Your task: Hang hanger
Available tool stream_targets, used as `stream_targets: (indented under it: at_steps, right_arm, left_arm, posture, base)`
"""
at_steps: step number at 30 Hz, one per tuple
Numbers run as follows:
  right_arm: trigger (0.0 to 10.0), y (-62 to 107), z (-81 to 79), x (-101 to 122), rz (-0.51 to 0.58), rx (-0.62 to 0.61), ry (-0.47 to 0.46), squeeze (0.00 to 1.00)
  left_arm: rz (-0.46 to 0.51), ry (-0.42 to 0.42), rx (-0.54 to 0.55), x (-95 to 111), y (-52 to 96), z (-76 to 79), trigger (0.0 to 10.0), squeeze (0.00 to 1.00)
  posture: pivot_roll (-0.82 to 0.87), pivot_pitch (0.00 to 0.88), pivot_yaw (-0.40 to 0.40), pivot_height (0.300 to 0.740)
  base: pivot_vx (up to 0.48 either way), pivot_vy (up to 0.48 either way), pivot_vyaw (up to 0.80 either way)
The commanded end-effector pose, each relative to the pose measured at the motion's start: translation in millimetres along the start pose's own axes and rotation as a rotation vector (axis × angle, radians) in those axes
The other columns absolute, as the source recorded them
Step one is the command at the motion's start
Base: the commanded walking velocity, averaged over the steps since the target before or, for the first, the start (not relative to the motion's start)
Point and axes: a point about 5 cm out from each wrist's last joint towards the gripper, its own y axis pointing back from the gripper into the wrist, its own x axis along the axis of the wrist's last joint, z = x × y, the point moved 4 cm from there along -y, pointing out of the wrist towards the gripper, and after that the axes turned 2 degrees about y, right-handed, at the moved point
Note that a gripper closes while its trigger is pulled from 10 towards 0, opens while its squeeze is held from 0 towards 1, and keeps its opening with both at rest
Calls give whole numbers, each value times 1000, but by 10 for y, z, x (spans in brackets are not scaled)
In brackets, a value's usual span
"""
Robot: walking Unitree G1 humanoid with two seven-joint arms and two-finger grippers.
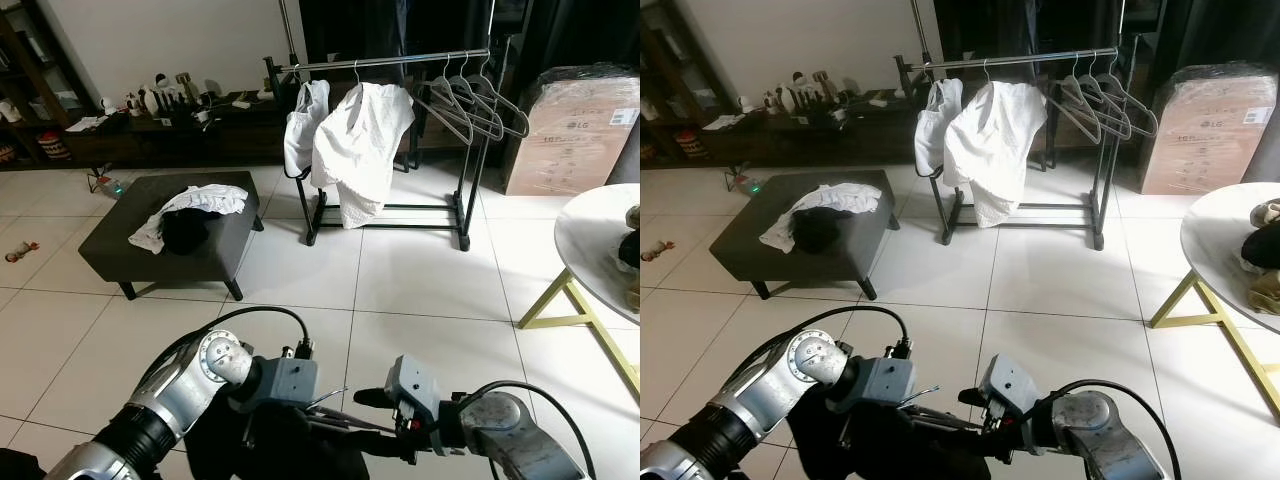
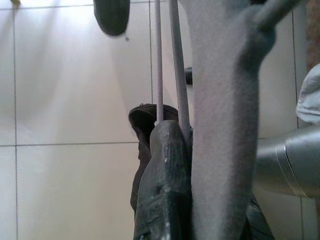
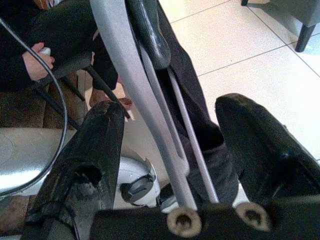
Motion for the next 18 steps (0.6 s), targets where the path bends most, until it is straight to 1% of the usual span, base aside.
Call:
stream_targets:
  at_steps: [1, 10, 14, 15, 18]
  right_arm:
    - [0, -26, -18, 80, 26, 9, 4, 0]
    - [0, -55, -9, 67, 31, 5, -4, 0]
    - [0, -53, 63, 39, 17, -40, 9, 0]
    - [0, -47, 104, 28, 12, -67, 18, 0]
    - [0, -39, 130, 28, 12, -82, 15, 0]
  left_arm:
    - [-24, -3, 29, -5, 60, -79, 10000, 0]
    - [-18, 2, 40, 37, 49, -120, 10000, 0]
    - [4, 20, 30, 71, 55, -120, 10000, 0]
    - [32, 34, 23, 115, 57, -119, 10000, 0]
    - [47, 40, 17, 142, 57, -122, 10000, 0]
  posture:
    - [-156, 74, 144, 740]
    - [-151, 78, 147, 740]
    - [-150, 80, 148, 740]
    - [-150, 80, 148, 740]
    - [-151, 80, 151, 740]
  base:
    - [0, 0, 0]
    - [0, 0, 0]
    - [0, 0, 0]
    - [0, 0, 0]
    - [0, 0, 0]
